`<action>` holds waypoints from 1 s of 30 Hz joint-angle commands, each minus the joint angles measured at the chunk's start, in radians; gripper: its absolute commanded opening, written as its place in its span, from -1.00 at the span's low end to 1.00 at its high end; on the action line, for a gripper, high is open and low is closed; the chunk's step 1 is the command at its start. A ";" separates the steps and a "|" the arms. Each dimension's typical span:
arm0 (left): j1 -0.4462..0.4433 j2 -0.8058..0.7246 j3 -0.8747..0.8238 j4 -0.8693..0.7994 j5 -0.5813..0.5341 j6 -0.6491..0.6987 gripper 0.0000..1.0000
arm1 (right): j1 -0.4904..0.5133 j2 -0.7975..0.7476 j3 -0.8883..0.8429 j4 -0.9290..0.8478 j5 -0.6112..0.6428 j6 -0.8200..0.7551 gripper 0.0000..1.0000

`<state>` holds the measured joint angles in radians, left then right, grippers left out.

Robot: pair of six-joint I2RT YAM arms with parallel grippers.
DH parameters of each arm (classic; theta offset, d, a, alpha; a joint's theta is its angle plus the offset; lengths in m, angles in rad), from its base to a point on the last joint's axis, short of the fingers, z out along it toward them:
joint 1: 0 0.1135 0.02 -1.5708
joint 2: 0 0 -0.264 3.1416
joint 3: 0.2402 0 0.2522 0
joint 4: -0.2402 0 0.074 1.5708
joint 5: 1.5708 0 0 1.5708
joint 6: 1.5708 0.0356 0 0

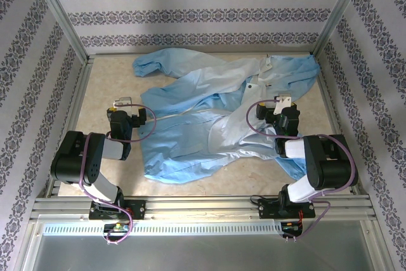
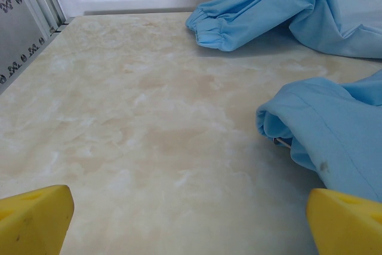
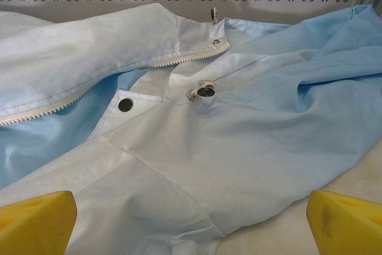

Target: Zip up the jacket

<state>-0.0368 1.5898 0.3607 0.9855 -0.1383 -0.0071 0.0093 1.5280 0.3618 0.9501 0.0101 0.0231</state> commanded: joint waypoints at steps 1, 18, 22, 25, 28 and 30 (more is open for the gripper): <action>0.013 0.001 0.014 -0.015 0.014 -0.015 0.99 | 0.007 0.006 0.012 0.009 -0.002 0.001 0.97; 0.011 -0.244 0.081 -0.334 0.086 0.006 0.95 | 0.045 -0.240 0.111 -0.394 0.021 0.009 0.95; 0.004 -0.259 0.200 -0.539 0.167 -0.060 0.81 | 0.101 -0.261 0.223 -0.592 0.044 0.095 0.87; -0.041 -0.226 0.251 -0.562 0.187 -0.086 0.75 | 0.199 -0.244 0.292 -0.694 0.114 0.127 0.84; -0.117 -0.150 0.312 -0.556 0.175 -0.111 0.66 | 0.294 -0.202 0.349 -0.774 0.142 0.201 0.63; -0.206 -0.055 0.378 -0.550 0.149 -0.113 0.64 | 0.349 -0.156 0.385 -0.831 0.135 0.276 0.31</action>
<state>-0.1520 1.4418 0.6758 0.4992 0.0002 -0.0856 0.3084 1.3209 0.7033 0.2771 0.1059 0.1844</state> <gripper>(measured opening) 0.822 0.694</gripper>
